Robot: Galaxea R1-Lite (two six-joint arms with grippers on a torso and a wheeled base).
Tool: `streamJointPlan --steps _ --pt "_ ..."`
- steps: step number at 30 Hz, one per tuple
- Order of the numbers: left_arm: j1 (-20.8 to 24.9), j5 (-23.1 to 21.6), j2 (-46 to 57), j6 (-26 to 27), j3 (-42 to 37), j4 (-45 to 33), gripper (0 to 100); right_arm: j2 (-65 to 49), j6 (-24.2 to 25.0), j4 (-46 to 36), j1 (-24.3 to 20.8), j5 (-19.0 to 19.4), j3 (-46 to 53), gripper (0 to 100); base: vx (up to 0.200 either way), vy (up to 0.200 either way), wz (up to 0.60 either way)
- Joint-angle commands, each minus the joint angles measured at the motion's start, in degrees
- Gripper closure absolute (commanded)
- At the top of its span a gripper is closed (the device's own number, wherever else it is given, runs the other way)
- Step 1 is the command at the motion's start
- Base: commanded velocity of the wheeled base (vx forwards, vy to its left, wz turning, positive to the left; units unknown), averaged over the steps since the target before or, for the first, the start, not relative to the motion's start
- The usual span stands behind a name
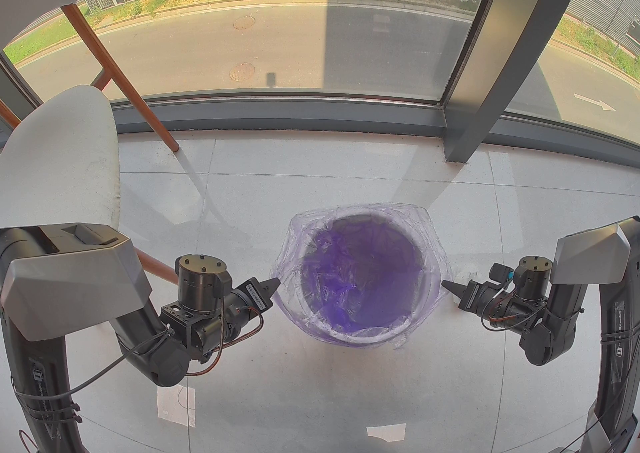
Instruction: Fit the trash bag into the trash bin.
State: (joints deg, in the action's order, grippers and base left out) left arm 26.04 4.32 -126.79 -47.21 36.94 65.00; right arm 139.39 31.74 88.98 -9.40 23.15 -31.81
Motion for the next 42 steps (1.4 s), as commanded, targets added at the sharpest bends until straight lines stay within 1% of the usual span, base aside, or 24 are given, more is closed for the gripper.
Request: streamJointPlan --steps 1,11,17,18,19,21,22,23,28,32,42 --pt "0.06 -0.01 -3.55 0.02 1.65 0.21 100 -0.26 -0.02 0.41 -0.01 0.05 -0.19 100 0.0 0.0 0.0" --pt "-0.02 0.08 -6.27 0.37 3.93 0.04 100 0.36 -0.37 0.41 -0.01 -0.12 -0.36 100 0.0 0.0 0.0" --pt "1.29 0.17 -7.41 0.72 5.16 -0.49 100 3.26 -5.03 0.41 0.52 0.05 -2.12 100 0.0 0.0 0.0" --pt "1.29 0.17 -7.41 0.72 5.25 -0.49 100 3.35 -5.2 0.41 0.52 0.05 -2.21 100 0.0 0.0 0.0" --pt "1.21 0.17 -8.73 2.13 5.87 -0.66 100 4.4 -6.26 0.41 0.52 0.14 -3.09 100 0.0 0.0 0.0" --pt "1.21 0.25 -9.44 3.09 6.04 -0.66 100 4.84 -6.52 0.41 0.52 0.14 -3.61 100 0.0 0.0 0.0" --pt "1.12 0.34 -10.23 4.41 6.3 -0.58 100 5.46 -6.7 0.41 0.43 0.05 -4.41 100 0.0 0.0 0.0" --pt "1.03 0.69 -11.11 5.64 6.83 -0.49 100 6.51 -6.78 0.41 0.35 0.05 -5.64 100 0.0 0.0 0.0" --pt "0.68 1.66 -11.9 5.82 9.29 -0.75 100 8.09 -6.87 0.41 -0.01 0.05 -7.66 100 0.0 0.0 0.0" --pt "-0.02 3.07 -13.39 7.22 11.05 -2.77 100 9.85 -6.96 0.32 0.17 -0.12 -9.33 100 0.0 0.0 0.0" --pt "-0.29 5.97 -15.06 7.31 16.06 -5.32 100 12.58 -7.66 0.41 0.43 -0.74 -12.76 100 0.0 0.0 0.0"
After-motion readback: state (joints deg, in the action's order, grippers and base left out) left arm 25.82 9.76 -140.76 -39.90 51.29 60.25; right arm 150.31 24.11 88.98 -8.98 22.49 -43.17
